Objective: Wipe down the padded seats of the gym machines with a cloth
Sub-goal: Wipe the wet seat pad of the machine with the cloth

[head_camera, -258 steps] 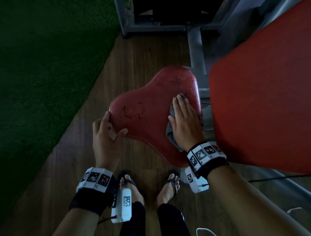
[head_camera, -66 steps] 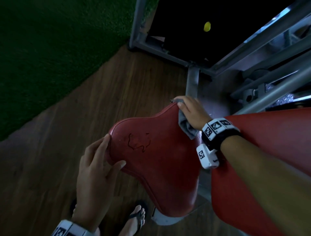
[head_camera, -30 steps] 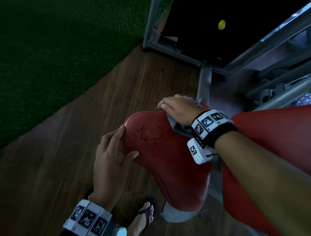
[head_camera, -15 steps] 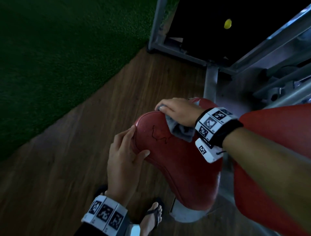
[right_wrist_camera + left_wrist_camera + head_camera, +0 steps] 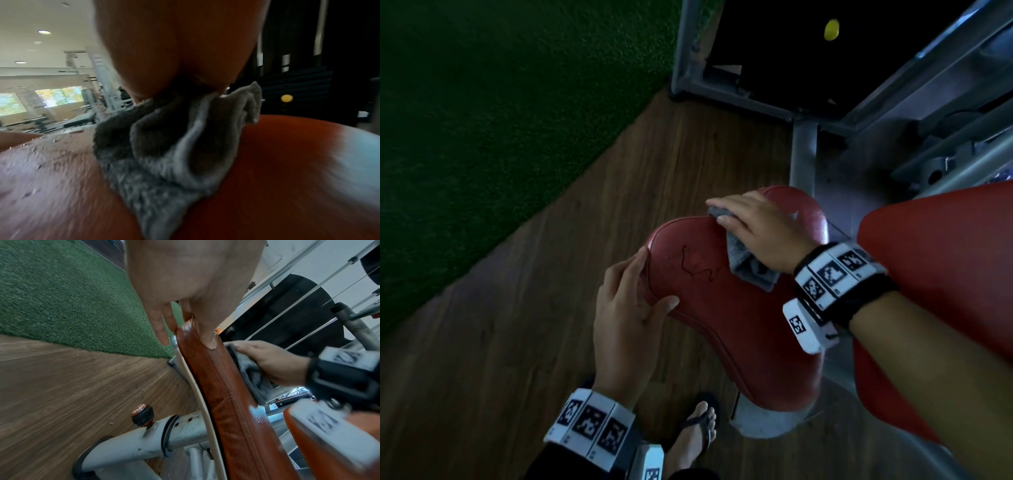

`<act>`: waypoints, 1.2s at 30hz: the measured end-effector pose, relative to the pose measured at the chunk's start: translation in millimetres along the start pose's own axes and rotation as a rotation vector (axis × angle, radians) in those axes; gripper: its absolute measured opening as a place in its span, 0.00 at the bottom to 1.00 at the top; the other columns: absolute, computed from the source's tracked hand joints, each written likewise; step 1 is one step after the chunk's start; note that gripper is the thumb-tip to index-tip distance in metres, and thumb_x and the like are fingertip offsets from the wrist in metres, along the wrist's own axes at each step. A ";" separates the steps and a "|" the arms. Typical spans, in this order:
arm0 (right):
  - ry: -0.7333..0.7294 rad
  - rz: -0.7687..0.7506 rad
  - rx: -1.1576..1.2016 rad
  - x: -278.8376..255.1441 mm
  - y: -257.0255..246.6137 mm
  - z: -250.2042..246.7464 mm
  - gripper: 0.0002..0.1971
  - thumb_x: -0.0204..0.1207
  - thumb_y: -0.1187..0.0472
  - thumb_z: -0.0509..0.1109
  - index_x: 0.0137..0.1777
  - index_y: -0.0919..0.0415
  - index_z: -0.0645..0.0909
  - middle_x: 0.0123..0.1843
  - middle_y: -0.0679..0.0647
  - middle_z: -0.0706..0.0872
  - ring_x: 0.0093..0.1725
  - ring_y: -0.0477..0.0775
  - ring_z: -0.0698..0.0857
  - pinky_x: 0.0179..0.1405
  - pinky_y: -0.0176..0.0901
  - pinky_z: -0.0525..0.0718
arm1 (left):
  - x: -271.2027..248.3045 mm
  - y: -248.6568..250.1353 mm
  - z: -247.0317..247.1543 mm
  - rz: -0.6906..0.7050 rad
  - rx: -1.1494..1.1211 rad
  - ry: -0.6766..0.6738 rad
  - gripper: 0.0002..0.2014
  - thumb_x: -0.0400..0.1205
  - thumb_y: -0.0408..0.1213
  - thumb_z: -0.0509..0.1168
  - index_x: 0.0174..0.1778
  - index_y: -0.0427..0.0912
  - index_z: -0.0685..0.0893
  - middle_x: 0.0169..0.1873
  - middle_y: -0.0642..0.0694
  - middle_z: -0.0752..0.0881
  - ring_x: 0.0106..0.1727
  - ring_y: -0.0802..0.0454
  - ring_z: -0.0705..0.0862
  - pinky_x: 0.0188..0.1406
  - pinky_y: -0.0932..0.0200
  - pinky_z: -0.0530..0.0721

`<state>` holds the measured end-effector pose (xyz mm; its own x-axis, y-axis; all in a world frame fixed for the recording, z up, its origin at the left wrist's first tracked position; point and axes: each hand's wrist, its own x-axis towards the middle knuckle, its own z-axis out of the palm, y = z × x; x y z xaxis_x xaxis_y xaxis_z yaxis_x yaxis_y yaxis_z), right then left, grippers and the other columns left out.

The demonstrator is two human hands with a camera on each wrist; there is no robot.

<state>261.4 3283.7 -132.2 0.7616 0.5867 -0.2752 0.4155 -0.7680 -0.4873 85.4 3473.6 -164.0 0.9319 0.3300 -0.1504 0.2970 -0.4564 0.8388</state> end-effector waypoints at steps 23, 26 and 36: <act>0.276 -0.096 0.047 -80.5 -11.4 47.9 0.20 0.84 0.60 0.64 0.76 0.57 0.76 0.72 0.45 0.80 0.65 0.49 0.75 0.70 0.44 0.73 | -0.4 1.9 3.9 0.027 0.028 0.039 0.37 0.73 0.41 0.78 0.79 0.49 0.71 0.68 0.55 0.75 0.67 0.54 0.76 0.60 0.57 0.79; 0.272 -0.083 0.027 -100.7 -11.1 57.5 0.22 0.84 0.60 0.65 0.77 0.57 0.74 0.74 0.44 0.78 0.68 0.49 0.74 0.72 0.46 0.72 | -0.1 3.0 4.6 0.023 0.030 0.045 0.37 0.73 0.42 0.78 0.79 0.49 0.72 0.67 0.57 0.74 0.68 0.54 0.76 0.59 0.57 0.79; 0.342 0.033 0.119 -90.9 -31.4 62.0 0.22 0.82 0.63 0.67 0.76 0.55 0.76 0.73 0.37 0.73 0.71 0.46 0.70 0.75 0.26 0.58 | -1.2 0.8 6.7 0.023 0.040 0.060 0.37 0.73 0.42 0.78 0.79 0.49 0.71 0.66 0.60 0.74 0.67 0.53 0.77 0.60 0.55 0.81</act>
<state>148.2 3270.4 -143.3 0.9043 0.4268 -0.0086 0.3427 -0.7377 -0.5816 86.0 3467.3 -166.6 0.9245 0.3681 -0.0988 0.2851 -0.4961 0.8201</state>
